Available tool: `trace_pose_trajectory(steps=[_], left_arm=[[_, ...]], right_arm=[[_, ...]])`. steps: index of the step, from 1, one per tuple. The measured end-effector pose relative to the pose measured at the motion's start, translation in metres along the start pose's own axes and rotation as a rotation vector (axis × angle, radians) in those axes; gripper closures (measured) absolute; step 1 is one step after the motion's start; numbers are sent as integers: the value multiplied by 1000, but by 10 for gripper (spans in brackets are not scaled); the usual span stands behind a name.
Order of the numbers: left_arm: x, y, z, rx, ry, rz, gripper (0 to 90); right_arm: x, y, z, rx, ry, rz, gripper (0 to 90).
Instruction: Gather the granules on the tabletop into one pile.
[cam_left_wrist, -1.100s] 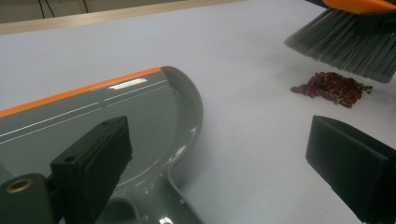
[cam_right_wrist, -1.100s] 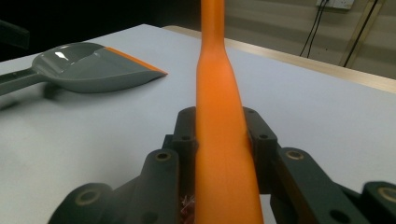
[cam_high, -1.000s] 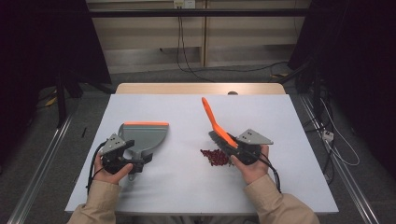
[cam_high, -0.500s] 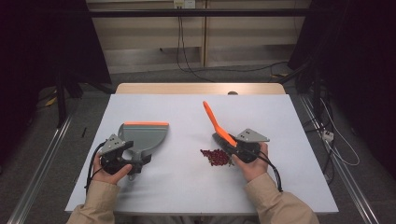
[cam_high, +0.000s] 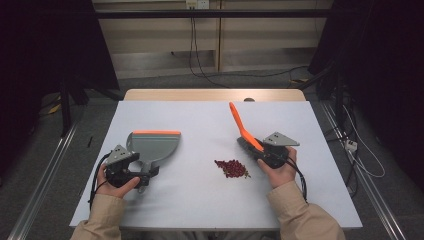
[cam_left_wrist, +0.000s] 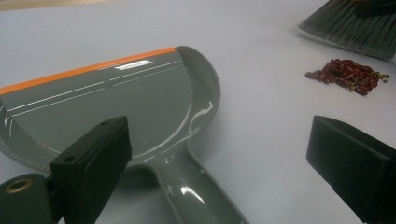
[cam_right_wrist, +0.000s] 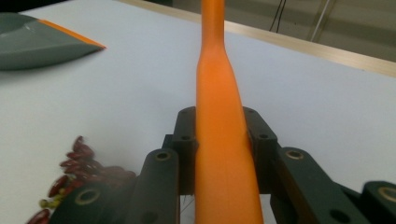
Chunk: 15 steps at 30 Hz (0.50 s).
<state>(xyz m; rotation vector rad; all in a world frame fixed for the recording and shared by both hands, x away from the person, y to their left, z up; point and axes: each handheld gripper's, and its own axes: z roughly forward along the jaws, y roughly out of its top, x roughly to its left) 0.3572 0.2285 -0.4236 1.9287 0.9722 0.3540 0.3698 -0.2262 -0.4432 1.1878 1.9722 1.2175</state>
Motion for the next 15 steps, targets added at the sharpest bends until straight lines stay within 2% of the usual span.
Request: trace_pose_trajectory(steps=[5, 8, 12, 15], left_arm=[[3, -4, -2, 24, 31, -10, 66], [4, -8, -3, 43, 44, -20, 67], [5, -10, -2, 85, 60, -28, 77], [6, -11, -2, 96, 72, -32, 81]], right_arm=[[-2, -1, 3, 37, 3, 16, 704], [-2, 1, 2, 58, 20, 47, 682], [-4, 6, 1, 56, 26, 71, 664], [-3, 9, 1, 56, 27, 56, 672]])
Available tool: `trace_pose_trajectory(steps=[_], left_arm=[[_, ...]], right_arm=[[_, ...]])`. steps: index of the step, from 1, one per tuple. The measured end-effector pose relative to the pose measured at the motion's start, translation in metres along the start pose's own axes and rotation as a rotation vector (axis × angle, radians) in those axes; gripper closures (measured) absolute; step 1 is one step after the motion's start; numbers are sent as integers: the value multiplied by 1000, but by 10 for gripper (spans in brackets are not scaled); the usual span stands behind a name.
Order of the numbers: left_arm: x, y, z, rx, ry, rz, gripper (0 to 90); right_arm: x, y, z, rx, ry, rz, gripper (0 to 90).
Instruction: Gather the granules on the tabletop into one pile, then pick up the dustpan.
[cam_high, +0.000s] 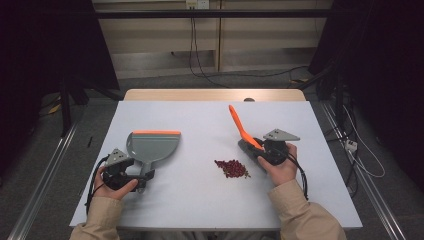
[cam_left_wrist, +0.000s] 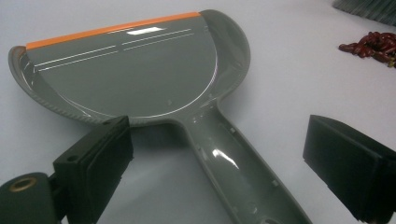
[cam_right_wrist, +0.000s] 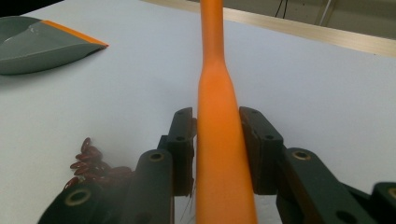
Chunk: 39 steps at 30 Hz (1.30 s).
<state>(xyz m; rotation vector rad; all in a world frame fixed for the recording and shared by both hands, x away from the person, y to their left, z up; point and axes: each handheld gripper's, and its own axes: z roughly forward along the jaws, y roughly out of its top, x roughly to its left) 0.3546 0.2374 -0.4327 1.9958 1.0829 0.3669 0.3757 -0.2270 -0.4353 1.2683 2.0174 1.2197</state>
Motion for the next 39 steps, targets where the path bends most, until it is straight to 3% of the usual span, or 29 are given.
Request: trace_pose_trajectory(steps=[3, 11, 15, 23, 30, 34, 39], left_arm=[[0, -1, 1, 16, 16, -7, 82], [-1, -4, 7, 82, 46, -18, 105], [2, -3, 9, 100, 60, -65, 116], [9, 2, 12, 131, 81, -101, 147], [21, 5, 9, 119, 107, -140, 227], [22, 12, 12, 145, 126, -100, 302], [21, 17, 20, 197, 128, -98, 387]], right_arm=[[1, 2, 1, 1, 14, -1, 695], [4, 4, 0, 37, -2, -43, 706], [3, 4, 0, 36, -5, -26, 707], [1, 3, -1, 35, -6, -4, 707], [1, 4, -1, 41, -4, 3, 708], [0, 5, -1, 47, -3, 3, 708], [1, 6, -1, 54, -5, -11, 708]])
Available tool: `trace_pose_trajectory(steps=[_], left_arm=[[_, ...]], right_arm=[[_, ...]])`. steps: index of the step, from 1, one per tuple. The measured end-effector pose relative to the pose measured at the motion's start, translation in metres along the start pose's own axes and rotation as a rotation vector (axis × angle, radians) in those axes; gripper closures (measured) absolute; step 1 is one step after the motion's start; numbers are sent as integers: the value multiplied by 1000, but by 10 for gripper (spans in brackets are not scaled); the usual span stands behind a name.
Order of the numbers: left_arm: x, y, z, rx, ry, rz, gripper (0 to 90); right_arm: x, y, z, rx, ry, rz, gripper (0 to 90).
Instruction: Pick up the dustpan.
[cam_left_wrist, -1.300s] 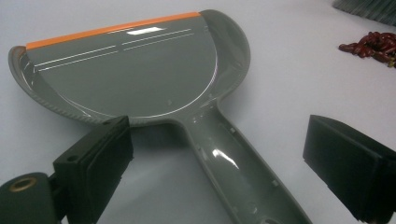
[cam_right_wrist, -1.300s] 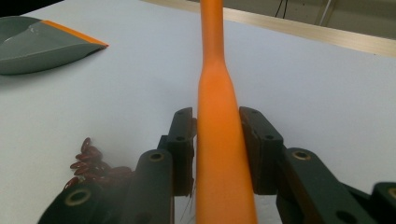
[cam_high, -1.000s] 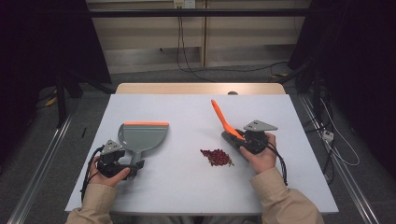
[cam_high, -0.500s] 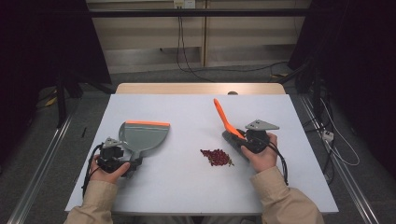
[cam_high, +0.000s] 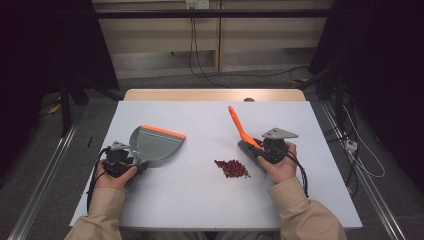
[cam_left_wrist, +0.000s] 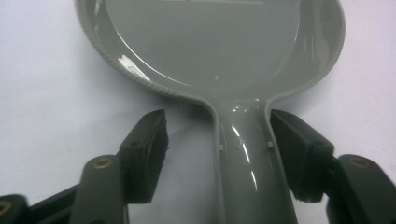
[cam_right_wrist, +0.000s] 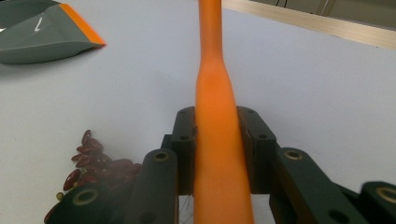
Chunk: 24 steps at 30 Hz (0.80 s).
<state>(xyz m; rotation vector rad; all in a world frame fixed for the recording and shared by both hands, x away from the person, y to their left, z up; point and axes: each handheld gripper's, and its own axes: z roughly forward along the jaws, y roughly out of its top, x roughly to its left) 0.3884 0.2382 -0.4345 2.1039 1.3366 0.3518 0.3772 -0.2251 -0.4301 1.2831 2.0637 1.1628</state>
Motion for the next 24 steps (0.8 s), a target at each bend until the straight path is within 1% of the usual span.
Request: trace_pose_trajectory(steps=[2, 3, 4, 5, 6, 7, 8, 9, 10, 11, 12, 13, 16, 18, 20, 21, 22, 24], left_arm=[[-1, 3, 4, 21, 2, 6, 400], [-2, 4, 6, 19, 6, 7, 414], [-2, 5, 7, 29, 2, 10, 428], [-3, 6, 9, 32, -2, 3, 447], [-3, 7, 10, 38, 2, 5, 461], [-3, 8, 11, 43, 0, 13, 481], [-4, 8, 11, 51, -8, 14, 513], [-4, 9, 13, 47, -8, 28, 563], [-5, 9, 13, 53, -1, 43, 627], [-6, 10, 14, 59, 6, 48, 630], [-6, 10, 13, 62, 3, 57, 631], [-5, 11, 12, 61, -2, 57, 632], [-3, 11, 9, 60, -8, 65, 635], [-3, 10, 6, 53, -12, 77, 636], [-4, 10, 1, 37, -20, 102, 636], [-5, 11, -1, 25, -36, 106, 637], [-8, 11, -4, 19, -39, 113, 637], [-12, 11, -9, 20, -70, 151, 637]], right_arm=[[0, 0, 0, 1, 4, 0, 708], [-1, 0, 0, 1, 5, 0, 708], [-1, 0, 0, 1, 5, 0, 707], [-2, 0, 0, -2, 6, 3, 708], [-2, 0, 0, -1, 6, 3, 708], [-2, 0, 1, -2, 8, 2, 708], [-1, 0, 0, -1, 8, 2, 707], [-1, 0, 0, 2, 7, -1, 708], [0, 1, 0, 3, 9, -1, 708], [0, 1, 1, 3, 8, -7, 708], [0, 1, 0, 5, 0, -10, 709], [1, 1, 0, 4, -3, -9, 709], [0, 1, 1, -3, -2, -8, 711], [-1, 1, 0, -5, 0, 2, 711], [-2, 1, -1, -15, 10, 18, 712], [-2, 1, -1, -24, 12, 23, 712], [-2, 2, -2, -29, 11, 16, 712], [-1, 2, -5, -38, 2, 14, 712]])
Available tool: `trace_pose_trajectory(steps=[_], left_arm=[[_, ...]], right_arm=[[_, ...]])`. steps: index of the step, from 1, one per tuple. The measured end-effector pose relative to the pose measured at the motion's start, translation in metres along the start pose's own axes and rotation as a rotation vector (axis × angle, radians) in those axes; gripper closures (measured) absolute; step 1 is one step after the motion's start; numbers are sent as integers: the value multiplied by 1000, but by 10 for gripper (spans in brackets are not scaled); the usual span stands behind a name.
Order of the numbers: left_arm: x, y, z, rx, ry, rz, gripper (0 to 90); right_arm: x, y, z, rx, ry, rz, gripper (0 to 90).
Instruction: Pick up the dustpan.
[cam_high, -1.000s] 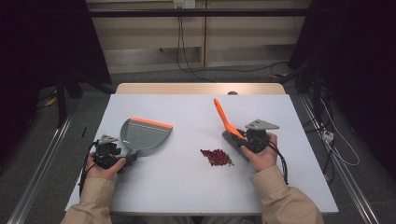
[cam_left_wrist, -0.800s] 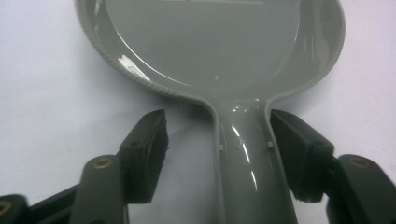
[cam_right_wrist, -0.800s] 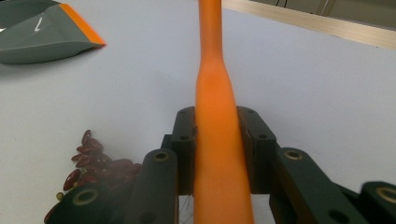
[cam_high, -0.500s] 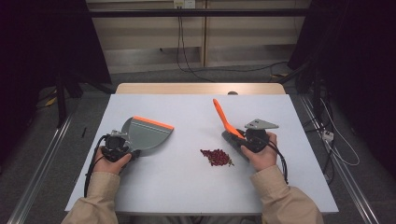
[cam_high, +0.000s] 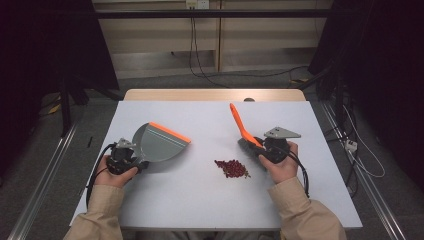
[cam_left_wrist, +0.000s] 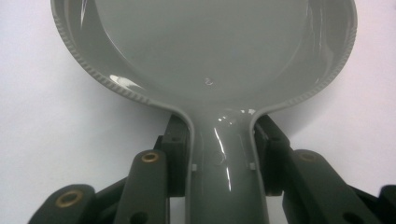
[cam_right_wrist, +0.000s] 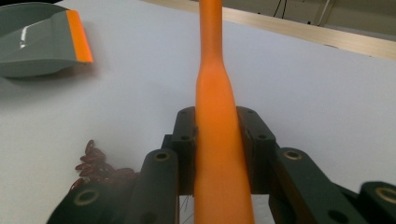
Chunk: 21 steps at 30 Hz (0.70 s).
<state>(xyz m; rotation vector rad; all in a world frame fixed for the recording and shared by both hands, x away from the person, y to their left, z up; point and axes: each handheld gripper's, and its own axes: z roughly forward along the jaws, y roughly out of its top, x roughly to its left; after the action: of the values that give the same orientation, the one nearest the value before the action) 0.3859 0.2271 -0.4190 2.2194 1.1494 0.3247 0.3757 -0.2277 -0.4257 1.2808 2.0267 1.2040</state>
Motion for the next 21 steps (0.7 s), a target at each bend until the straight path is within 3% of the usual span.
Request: trace_pose_trajectory(steps=[5, 12, 18, 21], left_arm=[[-14, -2, -7, -3, -76, 54, 636], [-32, -4, -8, 29, -168, 150, 636], [-47, -1, -7, 48, -200, 224, 636], [-53, -2, -4, 44, -239, 235, 636]], right_arm=[[-1, 0, -4, -14, -7, -4, 712], [0, -2, -5, -21, -9, -10, 711], [3, -4, -5, -28, -11, -7, 711], [3, -4, -6, -27, -12, -11, 711]])
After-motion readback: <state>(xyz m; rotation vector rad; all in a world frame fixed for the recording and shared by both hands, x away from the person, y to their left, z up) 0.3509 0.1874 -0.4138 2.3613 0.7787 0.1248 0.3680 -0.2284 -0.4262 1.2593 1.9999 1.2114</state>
